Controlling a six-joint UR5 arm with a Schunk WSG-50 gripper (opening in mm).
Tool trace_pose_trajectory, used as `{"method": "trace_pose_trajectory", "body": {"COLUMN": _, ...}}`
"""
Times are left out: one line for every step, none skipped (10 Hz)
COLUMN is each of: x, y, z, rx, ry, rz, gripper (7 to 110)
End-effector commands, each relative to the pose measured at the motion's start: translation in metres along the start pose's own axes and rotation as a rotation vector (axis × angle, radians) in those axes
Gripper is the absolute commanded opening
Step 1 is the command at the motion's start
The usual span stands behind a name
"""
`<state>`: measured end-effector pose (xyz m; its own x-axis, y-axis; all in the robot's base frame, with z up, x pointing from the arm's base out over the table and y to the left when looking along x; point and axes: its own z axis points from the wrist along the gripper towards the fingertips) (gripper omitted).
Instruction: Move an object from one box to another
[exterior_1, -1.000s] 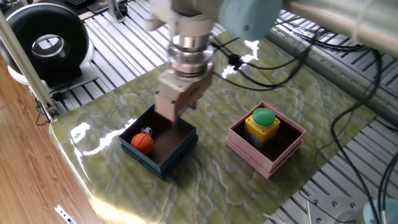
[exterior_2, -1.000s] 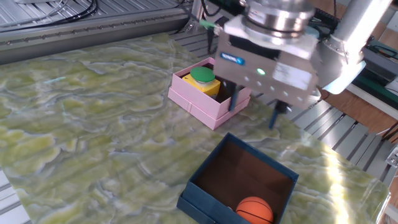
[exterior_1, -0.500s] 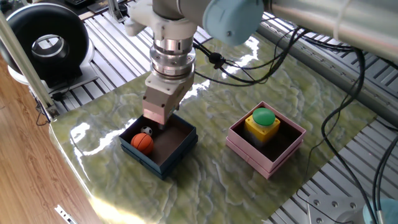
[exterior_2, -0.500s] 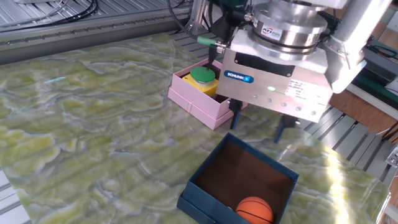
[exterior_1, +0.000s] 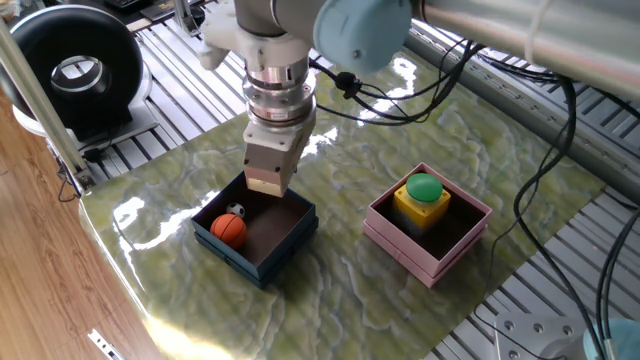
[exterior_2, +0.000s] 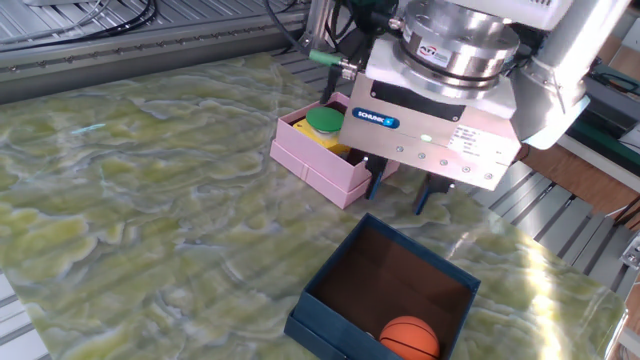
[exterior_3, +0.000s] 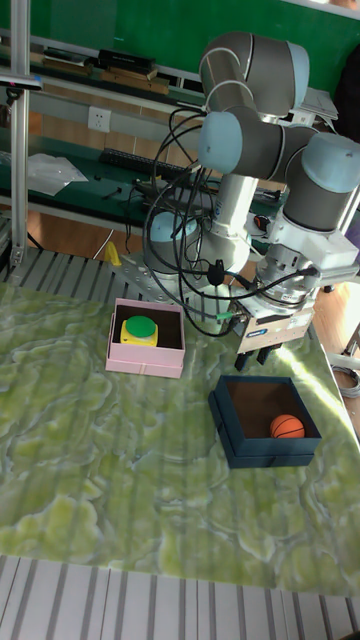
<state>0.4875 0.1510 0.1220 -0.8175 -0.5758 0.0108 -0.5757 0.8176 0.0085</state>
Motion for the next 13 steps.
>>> {"method": "trace_pose_trajectory", "body": {"x": -0.013, "y": 0.002, "z": 0.01, "rx": -0.027, "ry": -0.068, "rz": -0.211, "gripper": 44}}
{"method": "trace_pose_trajectory", "body": {"x": -0.017, "y": 0.003, "z": 0.016, "rx": -0.022, "ry": -0.062, "rz": -0.22, "gripper": 66}}
{"method": "trace_pose_trajectory", "body": {"x": -0.025, "y": 0.006, "z": 0.022, "rx": -0.011, "ry": -0.062, "rz": -0.215, "gripper": 66}}
{"method": "trace_pose_trajectory", "body": {"x": -0.036, "y": 0.011, "z": 0.031, "rx": -0.012, "ry": -0.073, "rz": -0.218, "gripper": 66}}
{"method": "trace_pose_trajectory", "body": {"x": -0.051, "y": 0.021, "z": 0.04, "rx": -0.021, "ry": -0.101, "rz": -0.231, "gripper": 66}}
{"method": "trace_pose_trajectory", "body": {"x": -0.056, "y": 0.023, "z": 0.041, "rx": -0.006, "ry": -0.104, "rz": -0.234, "gripper": 66}}
{"method": "trace_pose_trajectory", "body": {"x": -0.059, "y": 0.02, "z": 0.04, "rx": 0.016, "ry": -0.101, "rz": -0.234, "gripper": 66}}
{"method": "trace_pose_trajectory", "body": {"x": -0.064, "y": 0.02, "z": 0.041, "rx": 0.02, "ry": -0.109, "rz": -0.241, "gripper": 66}}
{"method": "trace_pose_trajectory", "body": {"x": -0.074, "y": 0.02, "z": 0.044, "rx": 0.02, "ry": -0.131, "rz": -0.26, "gripper": 66}}
{"method": "trace_pose_trajectory", "body": {"x": -0.084, "y": 0.023, "z": 0.047, "rx": 0.019, "ry": -0.148, "rz": -0.274, "gripper": 66}}
{"method": "trace_pose_trajectory", "body": {"x": -0.091, "y": 0.024, "z": 0.05, "rx": 0.026, "ry": -0.16, "rz": -0.271, "gripper": 66}}
{"method": "trace_pose_trajectory", "body": {"x": -0.095, "y": 0.026, "z": 0.056, "rx": 0.036, "ry": -0.167, "rz": -0.264, "gripper": 66}}
{"method": "trace_pose_trajectory", "body": {"x": -0.097, "y": 0.03, "z": 0.064, "rx": 0.048, "ry": -0.171, "rz": -0.246, "gripper": 66}}
